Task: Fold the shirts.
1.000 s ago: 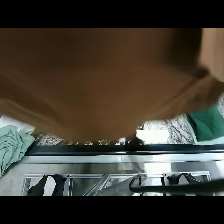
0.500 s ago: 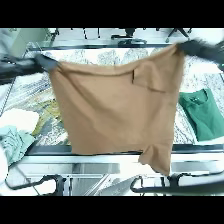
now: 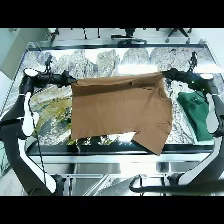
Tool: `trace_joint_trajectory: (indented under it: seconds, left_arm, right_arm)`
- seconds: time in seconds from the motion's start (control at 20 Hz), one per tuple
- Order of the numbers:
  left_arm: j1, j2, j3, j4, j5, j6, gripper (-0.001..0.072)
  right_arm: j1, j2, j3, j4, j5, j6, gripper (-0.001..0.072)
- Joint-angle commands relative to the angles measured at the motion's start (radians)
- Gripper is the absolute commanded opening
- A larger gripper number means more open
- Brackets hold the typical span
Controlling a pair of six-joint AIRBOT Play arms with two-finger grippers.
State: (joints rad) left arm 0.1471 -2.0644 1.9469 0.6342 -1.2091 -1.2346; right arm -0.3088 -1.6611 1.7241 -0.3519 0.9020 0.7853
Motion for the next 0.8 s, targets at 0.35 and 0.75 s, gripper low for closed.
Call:
trace_joint_trajectory:
  seconds: [0.35,0.75]
  left_arm:
    - [-0.045,-0.063,0.016,0.266,-0.012,-0.022,0.0014]
    - [-0.068,-0.063,0.108,0.261,-0.111,-0.029,0.0616]
  right_arm:
    - [0.002,-0.060,-0.039,-0.254,0.105,0.079,0.0018]
    - [0.026,-0.022,-0.036,-0.255,0.146,0.076,0.0300]
